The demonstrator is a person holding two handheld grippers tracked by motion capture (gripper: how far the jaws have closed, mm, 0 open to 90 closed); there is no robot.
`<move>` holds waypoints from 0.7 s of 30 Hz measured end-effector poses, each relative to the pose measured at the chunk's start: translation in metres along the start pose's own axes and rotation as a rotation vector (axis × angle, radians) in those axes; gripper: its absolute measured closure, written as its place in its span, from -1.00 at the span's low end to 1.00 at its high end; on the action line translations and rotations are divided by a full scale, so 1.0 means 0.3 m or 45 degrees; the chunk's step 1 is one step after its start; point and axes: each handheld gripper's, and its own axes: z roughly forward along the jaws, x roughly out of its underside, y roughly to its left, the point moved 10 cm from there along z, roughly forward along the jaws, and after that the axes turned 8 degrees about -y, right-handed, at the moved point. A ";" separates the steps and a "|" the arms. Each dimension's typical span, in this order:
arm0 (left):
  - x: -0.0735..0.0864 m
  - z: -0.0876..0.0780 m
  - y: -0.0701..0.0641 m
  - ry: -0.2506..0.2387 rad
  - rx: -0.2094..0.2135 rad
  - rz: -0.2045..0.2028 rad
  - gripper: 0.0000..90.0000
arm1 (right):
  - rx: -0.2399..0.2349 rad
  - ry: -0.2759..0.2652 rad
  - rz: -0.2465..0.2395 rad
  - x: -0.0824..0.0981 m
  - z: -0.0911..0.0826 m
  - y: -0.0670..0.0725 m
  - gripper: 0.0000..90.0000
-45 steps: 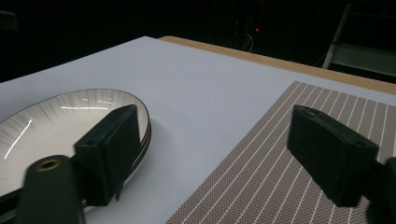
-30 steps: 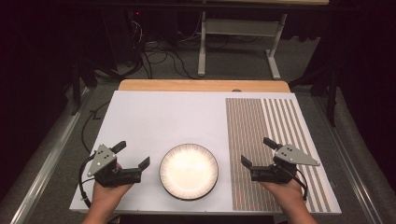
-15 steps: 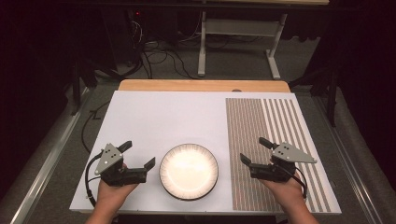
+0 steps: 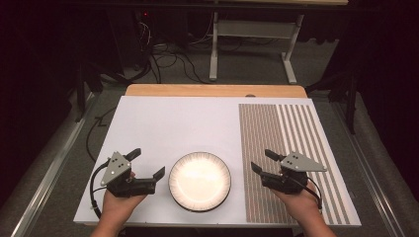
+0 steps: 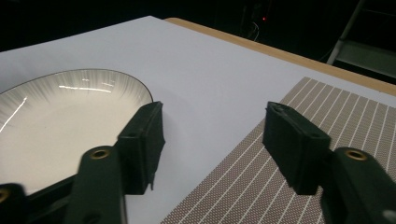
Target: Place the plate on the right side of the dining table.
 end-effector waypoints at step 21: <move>-0.004 -0.007 0.005 -0.003 0.005 -0.023 -1.00 | -0.246 0.142 -0.026 0.050 0.062 0.122 0.86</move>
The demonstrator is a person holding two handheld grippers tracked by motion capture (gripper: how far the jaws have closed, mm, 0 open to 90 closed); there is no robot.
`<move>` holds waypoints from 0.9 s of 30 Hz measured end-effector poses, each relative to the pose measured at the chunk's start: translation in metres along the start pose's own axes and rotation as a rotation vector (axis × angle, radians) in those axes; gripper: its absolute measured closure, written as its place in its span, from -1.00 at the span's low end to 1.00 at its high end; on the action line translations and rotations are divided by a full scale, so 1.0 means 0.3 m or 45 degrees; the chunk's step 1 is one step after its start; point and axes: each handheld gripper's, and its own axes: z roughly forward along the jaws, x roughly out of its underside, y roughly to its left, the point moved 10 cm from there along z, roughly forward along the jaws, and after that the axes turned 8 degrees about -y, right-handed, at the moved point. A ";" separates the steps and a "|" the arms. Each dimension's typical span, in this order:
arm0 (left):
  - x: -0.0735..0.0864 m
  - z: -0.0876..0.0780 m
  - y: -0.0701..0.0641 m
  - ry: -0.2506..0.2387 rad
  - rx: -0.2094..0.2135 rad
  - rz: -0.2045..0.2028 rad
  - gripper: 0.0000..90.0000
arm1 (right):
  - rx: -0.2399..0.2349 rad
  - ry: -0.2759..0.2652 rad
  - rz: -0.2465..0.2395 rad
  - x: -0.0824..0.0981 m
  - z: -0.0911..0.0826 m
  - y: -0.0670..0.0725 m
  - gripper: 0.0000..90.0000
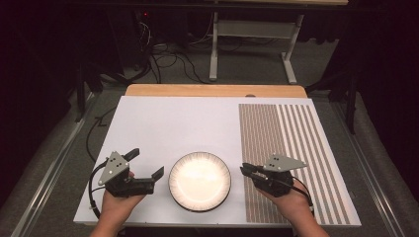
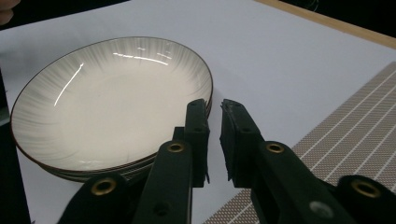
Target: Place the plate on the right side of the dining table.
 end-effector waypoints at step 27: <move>-0.006 -0.004 -0.005 -0.008 0.012 0.001 -1.00 | -0.146 0.176 -0.107 0.061 0.059 0.090 1.00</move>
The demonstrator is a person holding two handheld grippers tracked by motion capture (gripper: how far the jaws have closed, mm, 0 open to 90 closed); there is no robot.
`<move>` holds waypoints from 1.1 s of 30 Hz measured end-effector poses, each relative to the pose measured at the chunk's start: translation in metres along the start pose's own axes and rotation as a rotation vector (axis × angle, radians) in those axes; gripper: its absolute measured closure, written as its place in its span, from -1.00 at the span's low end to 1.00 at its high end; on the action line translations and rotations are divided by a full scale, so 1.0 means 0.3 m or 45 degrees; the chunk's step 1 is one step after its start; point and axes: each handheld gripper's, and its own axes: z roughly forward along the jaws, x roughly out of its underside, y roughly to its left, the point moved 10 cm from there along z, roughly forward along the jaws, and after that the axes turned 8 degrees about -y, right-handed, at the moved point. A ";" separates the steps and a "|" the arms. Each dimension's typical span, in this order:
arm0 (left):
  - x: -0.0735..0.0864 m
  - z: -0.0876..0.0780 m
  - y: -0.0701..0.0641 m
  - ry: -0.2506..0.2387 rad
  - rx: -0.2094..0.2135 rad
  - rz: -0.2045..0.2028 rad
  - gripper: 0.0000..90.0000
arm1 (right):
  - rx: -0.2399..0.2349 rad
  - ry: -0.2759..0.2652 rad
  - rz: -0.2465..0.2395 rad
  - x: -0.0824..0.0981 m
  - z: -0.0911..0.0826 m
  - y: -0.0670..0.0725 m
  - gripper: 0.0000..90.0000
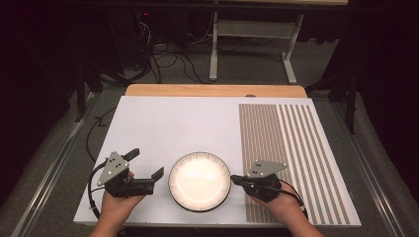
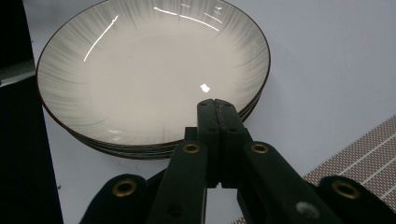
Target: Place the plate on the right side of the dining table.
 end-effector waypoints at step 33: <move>-0.007 0.001 -0.013 -0.019 0.021 0.017 -1.00 | -0.009 0.056 -0.022 0.012 0.025 0.006 1.00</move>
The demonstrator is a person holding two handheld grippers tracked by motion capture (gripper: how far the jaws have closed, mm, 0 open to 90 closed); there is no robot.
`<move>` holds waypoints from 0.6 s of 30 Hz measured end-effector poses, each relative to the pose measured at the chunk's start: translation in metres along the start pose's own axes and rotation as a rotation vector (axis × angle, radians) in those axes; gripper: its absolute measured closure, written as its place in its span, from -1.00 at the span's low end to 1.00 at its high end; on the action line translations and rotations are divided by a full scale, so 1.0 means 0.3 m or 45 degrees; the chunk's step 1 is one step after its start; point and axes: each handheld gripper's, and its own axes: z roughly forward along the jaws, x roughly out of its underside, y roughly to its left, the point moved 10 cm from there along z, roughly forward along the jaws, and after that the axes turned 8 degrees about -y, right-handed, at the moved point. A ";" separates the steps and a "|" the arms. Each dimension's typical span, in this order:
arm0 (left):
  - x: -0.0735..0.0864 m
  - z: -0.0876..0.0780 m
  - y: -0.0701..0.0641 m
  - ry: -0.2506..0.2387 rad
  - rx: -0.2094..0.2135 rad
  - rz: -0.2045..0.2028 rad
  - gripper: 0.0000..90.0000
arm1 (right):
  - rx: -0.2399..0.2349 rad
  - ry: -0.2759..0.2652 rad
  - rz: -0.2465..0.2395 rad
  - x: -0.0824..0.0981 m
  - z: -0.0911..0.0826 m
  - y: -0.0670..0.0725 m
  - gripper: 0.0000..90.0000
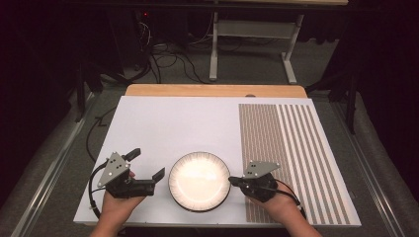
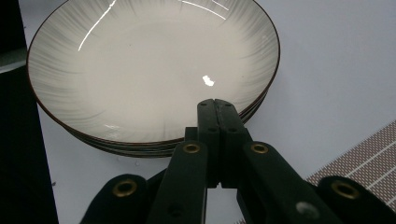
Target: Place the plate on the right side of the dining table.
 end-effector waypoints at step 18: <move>0.000 0.000 -0.002 0.004 0.000 -0.001 -1.00 | -0.014 0.005 0.001 -0.005 0.015 0.010 1.00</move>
